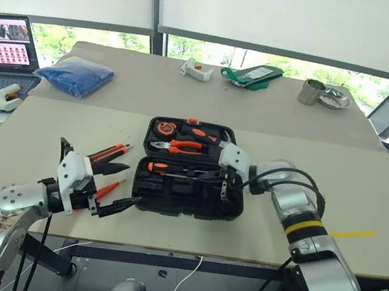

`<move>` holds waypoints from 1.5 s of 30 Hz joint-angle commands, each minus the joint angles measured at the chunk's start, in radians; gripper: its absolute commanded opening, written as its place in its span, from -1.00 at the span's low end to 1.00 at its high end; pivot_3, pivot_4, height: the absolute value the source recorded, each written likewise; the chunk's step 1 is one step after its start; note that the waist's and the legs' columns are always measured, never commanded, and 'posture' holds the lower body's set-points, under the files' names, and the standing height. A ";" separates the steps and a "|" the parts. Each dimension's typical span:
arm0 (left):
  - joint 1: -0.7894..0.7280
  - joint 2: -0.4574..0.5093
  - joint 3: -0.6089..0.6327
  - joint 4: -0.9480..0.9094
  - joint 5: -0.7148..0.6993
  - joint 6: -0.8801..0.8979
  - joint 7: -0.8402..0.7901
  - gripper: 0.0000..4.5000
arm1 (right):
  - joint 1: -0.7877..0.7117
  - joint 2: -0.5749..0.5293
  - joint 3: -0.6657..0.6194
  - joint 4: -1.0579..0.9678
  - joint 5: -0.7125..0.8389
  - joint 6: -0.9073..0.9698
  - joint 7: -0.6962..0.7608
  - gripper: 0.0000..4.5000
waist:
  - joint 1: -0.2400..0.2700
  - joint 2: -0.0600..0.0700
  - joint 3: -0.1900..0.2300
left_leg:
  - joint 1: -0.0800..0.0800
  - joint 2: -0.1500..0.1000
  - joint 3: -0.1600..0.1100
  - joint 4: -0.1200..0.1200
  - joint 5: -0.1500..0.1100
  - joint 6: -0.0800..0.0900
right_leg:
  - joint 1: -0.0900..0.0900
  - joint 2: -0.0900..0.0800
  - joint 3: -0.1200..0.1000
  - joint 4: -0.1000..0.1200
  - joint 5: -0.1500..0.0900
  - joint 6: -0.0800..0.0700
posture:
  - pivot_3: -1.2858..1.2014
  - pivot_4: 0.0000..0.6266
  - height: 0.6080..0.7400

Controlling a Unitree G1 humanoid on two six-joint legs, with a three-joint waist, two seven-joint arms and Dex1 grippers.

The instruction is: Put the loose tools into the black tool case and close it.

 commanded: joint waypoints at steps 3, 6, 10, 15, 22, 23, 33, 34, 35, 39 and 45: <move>0.056 0.006 0.139 -0.005 -0.047 -0.001 0.044 1.00 | 0.119 -0.075 -0.169 -0.336 0.210 0.079 0.019 -0.74 | 0.005 0.000 0.000 | -0.002 0.001 0.000 0.000 0.000 0.000 | 0.000 0.001 -0.001 -0.001 0.003 -0.006 | 0.03 -0.52 1.00; 0.118 0.019 0.221 0.016 -0.059 0.004 0.039 1.00 | 0.229 -0.135 -0.227 -0.455 0.253 0.088 0.001 -0.32 | 0.009 0.000 0.000 | -0.002 0.001 -0.001 0.000 -0.001 0.001 | 0.000 0.002 -0.001 -0.004 0.002 -0.005 | 0.03 -0.52 1.00; 0.243 0.043 0.359 0.082 -0.055 -0.013 0.011 1.00 | 0.413 -0.221 -0.327 -0.568 0.301 0.068 -0.008 0.27 | 0.013 0.000 0.000 | -0.002 0.002 0.000 0.000 -0.002 -0.001 | 0.000 0.002 -0.002 -0.005 -0.003 -0.001 | 0.03 -0.52 1.00; 0.371 0.069 0.494 0.239 -0.026 -0.045 -0.010 1.00 | 0.636 -0.271 -0.432 -0.636 0.369 -0.037 0.042 0.99 | 0.016 0.000 0.000 | -0.001 0.004 -0.001 0.000 -0.003 -0.003 | -0.005 0.002 -0.002 -0.006 -0.006 -0.006 | 0.03 -0.52 1.00; 0.415 0.099 0.478 0.258 -0.021 -0.036 -0.063 1.00 | 0.761 -0.270 -0.472 -0.649 0.382 -0.104 0.017 0.99 | 0.027 0.000 0.000 | -0.001 0.004 -0.001 0.000 -0.004 -0.003 | -0.007 -0.003 -0.004 -0.007 -0.007 -0.006 | 0.03 -0.52 1.00; 0.402 0.105 0.454 0.220 -0.033 -0.022 -0.078 1.00 | 0.759 -0.266 -0.465 -0.672 0.393 -0.093 0.011 0.99 | 0.029 0.000 0.000 | -0.002 0.005 -0.001 0.000 -0.004 -0.003 | -0.008 -0.004 -0.004 -0.007 -0.007 -0.006 | 0.03 -0.52 1.00; 0.175 0.147 0.145 0.037 0.050 0.170 0.014 1.00 | 0.613 -0.219 -0.343 -0.866 0.498 0.054 -0.079 0.99 | 0.026 -0.001 0.000 | -0.004 0.005 0.001 -0.001 -0.003 -0.003 | -0.012 -0.003 -0.004 -0.006 -0.004 -0.009 | 0.03 -0.52 1.00; 0.161 0.148 0.125 0.039 0.060 0.180 0.024 1.00 | 0.606 -0.217 -0.337 -0.869 0.499 0.058 -0.082 0.99 | 0.026 -0.001 0.000 | -0.004 0.005 0.001 -0.001 -0.003 -0.003 | -0.012 -0.002 -0.004 -0.005 -0.004 -0.009 | 0.03 -0.52 1.00; 0.141 0.148 0.089 0.050 0.080 0.196 0.034 1.00 | 0.592 -0.214 -0.326 -0.874 0.501 0.063 -0.085 0.99 | 0.026 -0.001 0.000 | -0.004 0.005 0.002 -0.001 -0.004 -0.003 | -0.012 -0.001 -0.004 -0.006 -0.004 -0.009 | 0.03 -0.52 1.00; 0.102 0.141 0.009 0.088 0.135 0.227 0.066 0.67 | 0.564 -0.206 -0.307 -0.885 0.516 0.074 -0.095 1.00 | 0.026 -0.001 0.000 | -0.004 0.005 0.003 0.000 -0.004 -0.003 | -0.008 0.001 -0.004 -0.004 -0.001 -0.003 | 0.03 -0.52 1.00; 0.105 0.113 -0.001 0.123 0.145 0.191 0.067 -0.30 | 0.554 -0.208 -0.294 -0.935 0.564 0.101 -0.096 1.00 | 0.029 -0.001 0.000 | 0.000 0.006 0.003 0.000 -0.005 -0.005 | -0.009 0.000 -0.004 -0.005 -0.004 -0.008 | 0.03 -0.52 1.00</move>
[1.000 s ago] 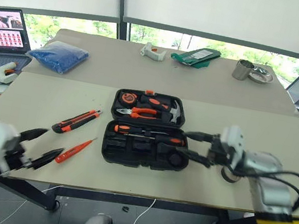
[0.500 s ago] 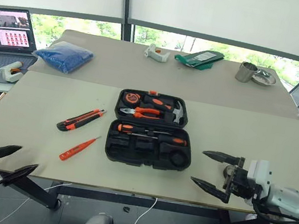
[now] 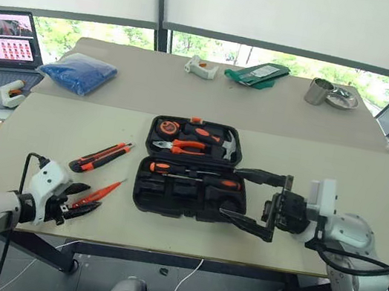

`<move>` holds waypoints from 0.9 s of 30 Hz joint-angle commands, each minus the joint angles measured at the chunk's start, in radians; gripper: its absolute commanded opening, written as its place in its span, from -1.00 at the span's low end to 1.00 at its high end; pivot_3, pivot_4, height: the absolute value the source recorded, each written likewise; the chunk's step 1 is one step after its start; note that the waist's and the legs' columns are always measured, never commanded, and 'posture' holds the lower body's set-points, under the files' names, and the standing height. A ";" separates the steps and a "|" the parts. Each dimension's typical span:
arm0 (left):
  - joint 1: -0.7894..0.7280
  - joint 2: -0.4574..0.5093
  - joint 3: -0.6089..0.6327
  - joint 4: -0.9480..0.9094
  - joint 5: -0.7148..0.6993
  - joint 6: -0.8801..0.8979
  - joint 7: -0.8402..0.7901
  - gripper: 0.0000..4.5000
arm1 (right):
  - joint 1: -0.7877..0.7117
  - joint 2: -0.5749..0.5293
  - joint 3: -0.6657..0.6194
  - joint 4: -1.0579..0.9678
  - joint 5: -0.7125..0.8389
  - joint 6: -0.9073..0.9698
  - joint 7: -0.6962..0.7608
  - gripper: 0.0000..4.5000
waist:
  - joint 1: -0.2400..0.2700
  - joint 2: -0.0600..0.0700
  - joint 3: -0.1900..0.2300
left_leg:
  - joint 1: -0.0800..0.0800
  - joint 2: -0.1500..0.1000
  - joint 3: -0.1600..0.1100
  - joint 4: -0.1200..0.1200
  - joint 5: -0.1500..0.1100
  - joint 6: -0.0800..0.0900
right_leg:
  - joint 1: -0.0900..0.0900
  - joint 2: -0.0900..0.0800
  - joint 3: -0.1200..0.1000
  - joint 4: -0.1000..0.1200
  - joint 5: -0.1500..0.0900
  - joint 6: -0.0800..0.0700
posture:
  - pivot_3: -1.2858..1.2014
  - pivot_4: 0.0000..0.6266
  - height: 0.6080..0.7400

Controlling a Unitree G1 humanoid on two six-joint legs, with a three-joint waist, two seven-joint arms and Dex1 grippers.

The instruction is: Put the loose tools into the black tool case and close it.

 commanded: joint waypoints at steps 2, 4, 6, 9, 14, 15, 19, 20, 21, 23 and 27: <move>0.020 -0.022 0.001 0.037 -0.012 -0.031 -0.026 -0.57 | -0.016 -0.010 -0.003 -0.057 0.030 0.004 0.005 1.00 | 0.000 0.000 0.000 | 0.000 0.000 0.000 0.000 0.000 0.000 | 0.000 -0.001 0.000 0.000 0.000 0.000 | 0.03 -0.52 1.00; 0.006 -0.023 0.047 0.038 -0.062 -0.070 -0.073 -0.77 | -0.010 -0.015 -0.004 -0.063 0.026 -0.003 0.015 1.00 | 0.000 0.000 0.000 | 0.000 0.000 0.000 0.000 0.000 0.000 | 0.000 -0.001 0.000 0.000 0.000 -0.001 | 0.03 -0.52 1.00; -0.019 -0.009 0.084 0.048 -0.100 -0.095 -0.116 -0.77 | -0.005 -0.018 -0.010 -0.066 0.027 -0.007 0.019 1.00 | -0.001 0.000 0.000 | 0.000 0.000 0.000 0.000 0.000 0.000 | 0.000 -0.001 0.000 0.000 0.000 -0.001 | 0.03 -0.52 1.00; -0.100 0.034 0.086 0.054 -0.134 -0.106 -0.190 -0.77 | 0.012 -0.036 -0.031 -0.064 0.023 -0.002 0.013 1.00 | 0.004 -0.001 0.000 | -0.001 0.000 0.000 0.000 0.000 0.000 | -0.001 0.000 -0.001 0.001 0.000 -0.001 | 0.03 -0.52 1.00; -0.305 0.045 -0.100 0.033 -0.073 -0.096 -0.260 -0.77 | 0.039 -0.111 -0.061 -0.010 -0.011 0.051 -0.008 1.00 | 0.026 -0.001 0.000 | -0.001 -0.001 0.001 0.002 0.000 0.000 | 0.000 -0.001 0.000 0.000 0.001 0.000 | 0.03 -0.52 1.00; -0.372 0.030 -0.166 0.034 -0.041 -0.095 -0.269 -0.77 | 0.040 -0.142 -0.061 0.009 -0.029 0.076 -0.011 1.00 | 0.027 -0.001 0.000 | -0.001 -0.002 0.001 0.002 0.000 0.000 | 0.002 -0.001 0.000 0.000 0.001 0.000 | 0.03 -0.52 1.00; -0.554 -0.031 -0.343 0.095 0.066 -0.099 -0.290 -0.77 | 0.002 -0.190 -0.048 0.054 -0.056 0.101 -0.016 1.00 | 0.031 -0.001 0.000 | -0.001 -0.003 0.001 0.003 0.001 0.002 | 0.009 0.000 0.000 -0.001 0.002 0.002 | 0.03 -0.52 1.00; -0.582 -0.036 -0.381 0.118 0.098 -0.113 -0.302 -0.77 | -0.011 -0.195 -0.041 0.061 -0.063 0.110 -0.020 1.00 | 0.026 -0.002 0.000 | -0.001 -0.004 0.001 0.003 0.001 0.002 | 0.009 0.001 0.000 -0.001 0.004 0.004 | 0.03 -0.52 1.00; -0.614 -0.052 -0.415 0.148 0.131 -0.124 -0.296 -0.77 | -0.027 -0.196 -0.033 0.071 -0.069 0.123 -0.026 1.00 | 0.020 -0.002 0.000 | -0.001 -0.003 0.001 0.003 0.001 0.002 | 0.009 0.002 0.000 -0.001 0.005 0.006 | 0.03 -0.52 1.00; -0.665 -0.092 -0.458 0.213 0.169 -0.133 -0.279 -0.77 | -0.054 -0.193 -0.019 0.091 -0.078 0.135 -0.030 1.00 | 0.012 -0.002 0.000 | -0.001 -0.001 0.001 0.003 0.004 0.007 | 0.008 0.006 0.002 -0.001 0.006 0.007 | 0.03 -0.52 1.00; -0.742 -0.129 -0.531 0.319 0.262 -0.190 -0.290 -0.77 | -0.089 -0.186 0.007 0.119 -0.090 0.145 -0.015 1.00 | 0.010 -0.002 0.001 | -0.001 0.000 -0.002 0.003 0.006 0.009 | 0.008 0.009 0.002 0.001 0.005 0.006 | 0.03 -0.52 1.00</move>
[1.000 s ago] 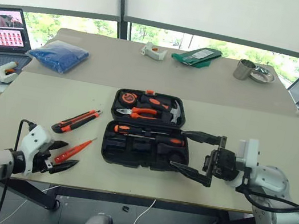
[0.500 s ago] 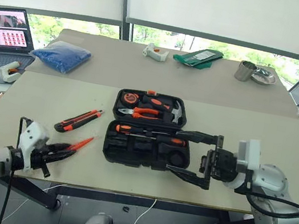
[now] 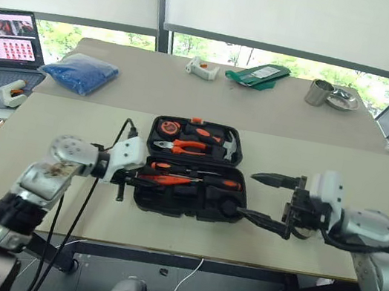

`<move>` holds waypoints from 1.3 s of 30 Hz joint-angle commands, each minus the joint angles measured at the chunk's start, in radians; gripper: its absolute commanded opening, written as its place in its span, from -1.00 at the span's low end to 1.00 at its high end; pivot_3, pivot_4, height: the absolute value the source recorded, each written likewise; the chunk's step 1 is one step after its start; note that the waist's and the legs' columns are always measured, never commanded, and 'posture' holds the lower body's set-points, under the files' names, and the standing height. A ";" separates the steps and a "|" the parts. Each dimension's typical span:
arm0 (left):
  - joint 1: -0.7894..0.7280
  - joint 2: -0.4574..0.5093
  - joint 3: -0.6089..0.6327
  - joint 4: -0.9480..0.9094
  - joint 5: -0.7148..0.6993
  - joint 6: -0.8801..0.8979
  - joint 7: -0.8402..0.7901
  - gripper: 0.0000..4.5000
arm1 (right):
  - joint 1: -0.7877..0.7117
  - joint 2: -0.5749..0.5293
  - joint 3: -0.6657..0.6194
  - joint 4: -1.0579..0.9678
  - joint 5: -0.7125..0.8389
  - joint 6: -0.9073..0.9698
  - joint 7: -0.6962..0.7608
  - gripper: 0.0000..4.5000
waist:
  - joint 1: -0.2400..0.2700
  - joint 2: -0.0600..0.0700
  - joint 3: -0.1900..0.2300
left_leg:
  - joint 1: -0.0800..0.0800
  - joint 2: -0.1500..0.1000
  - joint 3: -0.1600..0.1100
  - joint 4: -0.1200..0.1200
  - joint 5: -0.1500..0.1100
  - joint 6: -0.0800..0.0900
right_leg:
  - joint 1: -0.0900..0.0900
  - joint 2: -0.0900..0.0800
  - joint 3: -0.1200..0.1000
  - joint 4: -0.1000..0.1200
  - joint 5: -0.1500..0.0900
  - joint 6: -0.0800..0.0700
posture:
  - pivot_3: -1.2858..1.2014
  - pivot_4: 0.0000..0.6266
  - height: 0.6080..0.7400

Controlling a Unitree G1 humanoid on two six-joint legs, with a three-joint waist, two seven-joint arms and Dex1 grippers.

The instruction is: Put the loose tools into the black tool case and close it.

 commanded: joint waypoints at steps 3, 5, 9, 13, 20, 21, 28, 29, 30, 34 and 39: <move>-0.081 -0.013 -0.048 0.085 0.087 -0.048 -0.012 -0.77 | -0.039 0.001 0.010 0.012 0.001 0.018 0.014 1.00 | 0.001 0.000 0.000 | 0.000 0.000 0.000 0.000 0.000 0.000 | 0.000 0.000 0.000 0.000 0.000 0.000 | 0.03 -0.52 1.00; -0.097 0.004 -0.077 0.099 0.125 -0.063 -0.038 -0.77 | -0.051 0.005 0.013 0.020 0.007 0.016 0.020 1.00 | 0.001 0.000 0.000 | 0.000 -0.001 0.000 0.000 0.000 0.000 | 0.000 -0.001 0.001 0.000 0.000 0.000 | 0.03 -0.52 1.00; -0.120 0.026 -0.110 0.097 0.155 -0.047 -0.087 -0.77 | -0.071 0.011 0.020 0.026 0.017 0.029 0.028 1.00 | 0.001 0.000 0.000 | 0.000 -0.001 0.000 0.001 0.000 0.000 | 0.001 -0.001 0.000 0.000 0.000 0.000 | 0.03 -0.52 1.00; -0.111 0.054 -0.123 0.078 0.178 -0.025 -0.114 -0.77 | -0.065 0.007 0.016 0.042 0.008 0.022 0.043 1.00 | -0.002 0.000 0.000 | 0.000 0.000 -0.001 0.001 0.000 0.000 | 0.001 -0.001 0.000 0.000 0.000 0.000 | 0.03 -0.52 1.00; -0.086 0.056 -0.128 0.088 0.180 -0.014 -0.118 -0.77 | -0.063 0.003 0.011 0.050 0.007 0.030 0.052 1.00 | -0.014 0.000 0.000 | 0.001 0.000 0.000 0.001 0.000 0.000 | 0.001 0.000 0.001 0.002 0.000 0.000 | 0.03 -0.52 1.00; -0.084 0.047 -0.124 0.090 0.169 -0.004 -0.119 -0.77 | -0.062 0.002 0.011 0.051 0.007 0.032 0.053 1.00 | -0.015 0.000 0.000 | 0.001 0.000 0.000 0.001 0.000 0.000 | 0.001 0.000 0.001 0.002 0.000 0.000 | 0.03 -0.52 1.00; -0.060 0.007 -0.032 0.156 0.095 -0.108 -0.106 0.26 | -0.055 0.004 0.009 0.052 0.018 0.035 0.069 1.00 | -0.014 0.000 0.000 | 0.002 0.000 0.000 0.001 0.000 0.000 | 0.002 0.000 0.001 0.002 0.000 0.000 | 0.03 -0.52 1.00; -0.059 0.001 -0.002 0.157 0.063 -0.132 -0.119 0.42 | -0.052 0.006 0.006 0.048 0.026 0.036 0.075 1.00 | -0.014 0.000 0.000 | 0.002 0.000 0.000 0.001 0.000 0.000 | 0.002 0.000 0.001 0.002 0.000 0.000 | 0.03 -0.52 1.00; -0.059 -0.005 0.023 0.156 0.033 -0.147 -0.132 0.59 | -0.050 0.008 0.004 0.044 0.034 0.036 0.079 1.00 | -0.014 0.000 0.000 | 0.002 0.000 0.000 0.001 0.000 0.000 | 0.002 0.000 0.001 0.002 0.000 0.000 | 0.03 -0.52 1.00; -0.051 -0.016 0.111 0.146 -0.075 -0.173 -0.179 0.72 | -0.042 0.014 -0.006 0.034 0.047 0.031 0.087 1.00 | -0.012 -0.001 0.001 | 0.000 0.000 -0.001 0.003 0.000 0.000 | 0.001 0.000 0.001 0.002 0.000 0.000 | 0.03 -0.52 1.00; -0.034 -0.037 0.148 0.160 -0.097 -0.206 -0.161 0.61 | -0.047 0.023 -0.003 0.036 0.051 0.028 0.091 1.00 | -0.009 -0.001 0.001 | 0.000 0.000 -0.001 0.004 0.000 0.000 | 0.002 -0.001 0.001 0.002 0.000 0.000 | 0.03 -0.52 1.00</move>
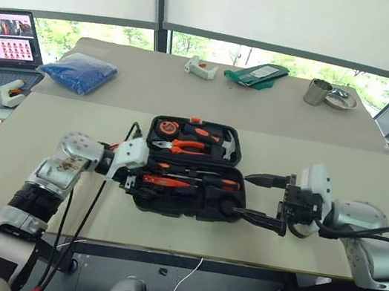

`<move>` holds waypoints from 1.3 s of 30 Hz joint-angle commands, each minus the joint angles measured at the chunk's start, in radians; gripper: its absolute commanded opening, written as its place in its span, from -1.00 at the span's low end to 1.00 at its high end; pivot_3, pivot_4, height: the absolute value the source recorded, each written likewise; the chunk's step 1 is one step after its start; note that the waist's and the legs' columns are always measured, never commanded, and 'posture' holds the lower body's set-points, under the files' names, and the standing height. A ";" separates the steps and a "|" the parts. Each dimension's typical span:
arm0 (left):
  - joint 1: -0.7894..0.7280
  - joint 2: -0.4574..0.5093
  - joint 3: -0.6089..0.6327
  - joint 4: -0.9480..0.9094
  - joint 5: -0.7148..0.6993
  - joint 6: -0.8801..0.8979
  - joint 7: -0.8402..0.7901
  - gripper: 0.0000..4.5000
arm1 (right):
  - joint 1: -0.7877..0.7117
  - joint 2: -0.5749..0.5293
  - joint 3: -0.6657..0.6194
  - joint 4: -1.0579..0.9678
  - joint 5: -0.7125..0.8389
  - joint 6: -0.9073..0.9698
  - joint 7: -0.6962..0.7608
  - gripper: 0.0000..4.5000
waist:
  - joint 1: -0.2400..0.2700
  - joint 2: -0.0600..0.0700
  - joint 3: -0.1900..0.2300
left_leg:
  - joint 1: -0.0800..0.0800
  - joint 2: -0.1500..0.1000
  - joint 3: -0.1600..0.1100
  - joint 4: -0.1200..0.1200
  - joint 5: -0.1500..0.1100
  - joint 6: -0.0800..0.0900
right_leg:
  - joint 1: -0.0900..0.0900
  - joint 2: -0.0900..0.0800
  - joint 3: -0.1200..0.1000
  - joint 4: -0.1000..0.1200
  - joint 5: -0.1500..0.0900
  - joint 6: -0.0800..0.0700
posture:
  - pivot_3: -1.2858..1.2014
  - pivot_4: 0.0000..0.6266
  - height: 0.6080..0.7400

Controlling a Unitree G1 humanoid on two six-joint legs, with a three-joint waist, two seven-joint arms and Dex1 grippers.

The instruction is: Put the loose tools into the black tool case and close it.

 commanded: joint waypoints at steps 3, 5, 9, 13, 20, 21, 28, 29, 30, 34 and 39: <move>0.008 -0.057 0.043 0.006 -0.027 -0.065 0.048 0.26 | -0.016 0.012 -0.023 -0.027 0.023 -0.007 0.005 1.00 | 0.003 0.000 0.000 | 0.000 0.000 0.000 0.000 0.000 0.000 | 0.000 0.000 0.000 0.000 0.000 0.000 | 0.03 -0.52 1.00; 0.013 -0.076 0.042 0.023 -0.019 -0.088 0.059 -0.05 | -0.023 0.019 -0.016 -0.023 0.021 -0.006 0.004 1.00 | 0.002 0.000 0.000 | 0.000 0.000 0.000 0.001 0.000 0.000 | 0.000 0.000 0.000 0.000 0.000 0.000 | 0.03 -0.52 1.00; 0.015 -0.102 0.022 0.058 0.009 -0.128 0.076 -0.69 | -0.035 0.037 -0.005 -0.015 0.012 -0.011 -0.001 1.00 | 0.001 0.000 0.000 | 0.000 0.000 0.000 0.001 0.000 0.000 | 0.000 0.000 0.000 0.001 0.000 0.000 | 0.03 -0.52 1.00; 0.014 -0.108 -0.009 0.094 0.051 -0.158 0.076 -0.98 | -0.036 0.054 0.002 -0.013 0.004 -0.017 -0.007 1.00 | 0.002 0.000 0.000 | 0.000 0.000 0.000 0.002 0.000 0.000 | 0.000 0.000 0.000 0.001 0.000 0.000 | 0.03 -0.52 1.00; 0.012 -0.113 -0.038 0.154 0.128 -0.163 0.131 -0.98 | -0.029 0.065 -0.002 -0.022 0.003 -0.015 -0.016 1.00 | 0.005 0.000 0.000 | 0.000 0.000 0.000 0.002 0.000 0.000 | 0.001 0.000 0.000 0.001 0.000 0.000 | 0.03 -0.52 1.00; 0.014 -0.116 -0.040 0.159 0.129 -0.160 0.130 -0.98 | -0.026 0.066 -0.002 -0.026 0.005 -0.012 -0.018 1.00 | 0.006 0.000 0.000 | 0.000 0.000 0.000 0.002 0.000 0.000 | 0.001 0.000 0.000 0.001 0.000 0.000 | 0.03 -0.52 1.00; 0.043 -0.115 -0.063 0.138 0.128 -0.155 0.092 -0.98 | -0.025 0.072 0.002 -0.052 0.016 0.002 -0.022 1.00 | 0.008 0.000 0.000 | 0.000 0.000 -0.001 0.003 0.000 0.000 | 0.002 0.000 0.000 0.002 0.001 0.000 | 0.03 -0.52 1.00; 0.044 -0.117 -0.064 0.136 0.130 -0.152 0.097 -0.98 | -0.026 0.073 0.003 -0.045 0.013 -0.002 -0.019 1.00 | 0.008 0.000 0.000 | 0.000 0.000 -0.001 0.003 0.000 0.000 | 0.002 0.000 0.000 0.002 0.001 0.000 | 0.03 -0.52 1.00; 0.045 -0.121 -0.058 0.133 0.126 -0.152 0.108 -0.98 | -0.026 0.074 0.003 -0.037 0.009 -0.009 -0.015 1.00 | 0.008 0.000 0.000 | 0.000 0.000 -0.001 0.003 0.000 0.000 | 0.002 0.000 -0.001 0.001 0.001 0.000 | 0.03 -0.52 1.00; 0.073 -0.123 0.034 0.081 0.030 -0.137 0.131 -0.98 | -0.024 0.083 -0.011 -0.011 -0.002 -0.045 -0.010 1.00 | 0.008 0.000 0.000 | 0.000 0.000 -0.001 0.003 0.000 0.000 | 0.002 0.000 0.000 0.001 0.001 0.000 | 0.03 -0.52 1.00; 0.230 -0.042 0.224 -0.075 -0.134 -0.069 0.140 -0.66 | -0.001 0.105 -0.039 0.045 -0.045 -0.181 -0.006 1.00 | -0.005 0.000 0.000 | 0.000 0.001 -0.001 0.003 0.000 0.000 | 0.000 0.001 0.000 0.002 0.001 0.000 | 0.03 -0.52 1.00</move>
